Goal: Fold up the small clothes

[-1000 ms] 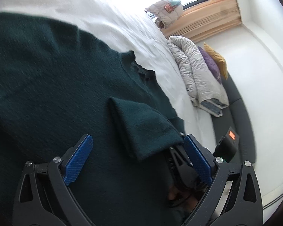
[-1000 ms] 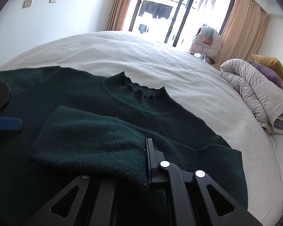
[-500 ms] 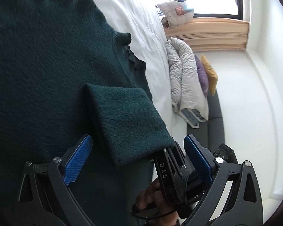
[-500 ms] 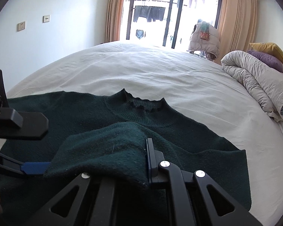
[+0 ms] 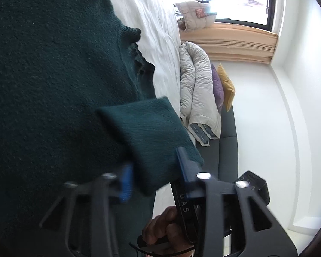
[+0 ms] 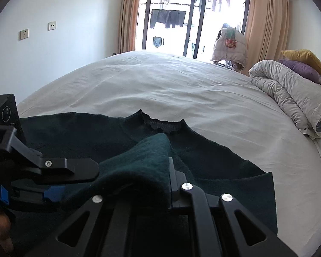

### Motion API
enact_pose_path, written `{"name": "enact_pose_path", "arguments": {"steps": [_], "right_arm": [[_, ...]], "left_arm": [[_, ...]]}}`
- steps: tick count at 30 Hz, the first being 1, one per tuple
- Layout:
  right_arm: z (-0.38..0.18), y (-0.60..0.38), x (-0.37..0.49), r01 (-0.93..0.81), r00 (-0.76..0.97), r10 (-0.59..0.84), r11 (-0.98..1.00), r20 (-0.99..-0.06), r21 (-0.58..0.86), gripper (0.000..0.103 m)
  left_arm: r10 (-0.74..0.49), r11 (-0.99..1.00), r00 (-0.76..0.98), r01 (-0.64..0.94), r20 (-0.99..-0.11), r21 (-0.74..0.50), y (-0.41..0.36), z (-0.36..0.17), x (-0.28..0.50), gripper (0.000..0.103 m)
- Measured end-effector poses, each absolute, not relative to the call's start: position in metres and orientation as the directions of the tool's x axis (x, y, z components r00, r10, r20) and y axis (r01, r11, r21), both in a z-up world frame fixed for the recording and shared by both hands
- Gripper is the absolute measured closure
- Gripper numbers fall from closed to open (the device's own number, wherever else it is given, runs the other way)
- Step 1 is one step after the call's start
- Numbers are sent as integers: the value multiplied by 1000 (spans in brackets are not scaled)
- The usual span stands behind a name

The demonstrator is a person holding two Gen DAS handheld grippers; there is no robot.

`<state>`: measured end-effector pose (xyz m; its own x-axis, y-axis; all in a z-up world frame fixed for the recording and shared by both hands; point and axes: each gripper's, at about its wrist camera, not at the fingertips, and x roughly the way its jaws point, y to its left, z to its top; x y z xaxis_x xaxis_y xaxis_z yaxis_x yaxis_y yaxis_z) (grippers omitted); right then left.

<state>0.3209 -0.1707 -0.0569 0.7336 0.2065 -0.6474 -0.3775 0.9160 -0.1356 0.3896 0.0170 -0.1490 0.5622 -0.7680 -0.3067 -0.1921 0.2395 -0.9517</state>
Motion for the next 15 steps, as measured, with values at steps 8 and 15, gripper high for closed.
{"name": "enact_pose_path", "arguments": {"steps": [8, 15], "right_arm": [[-78, -173, 316, -384, 701, 187, 912, -688, -143, 94], [-87, -181, 304, -384, 656, 234, 922, -718, -50, 22]], "left_arm": [[-710, 301, 608, -194, -355, -934, 43, -156, 396, 96], [-620, 488, 624, -169, -476, -857, 70, -141, 393, 97]]}}
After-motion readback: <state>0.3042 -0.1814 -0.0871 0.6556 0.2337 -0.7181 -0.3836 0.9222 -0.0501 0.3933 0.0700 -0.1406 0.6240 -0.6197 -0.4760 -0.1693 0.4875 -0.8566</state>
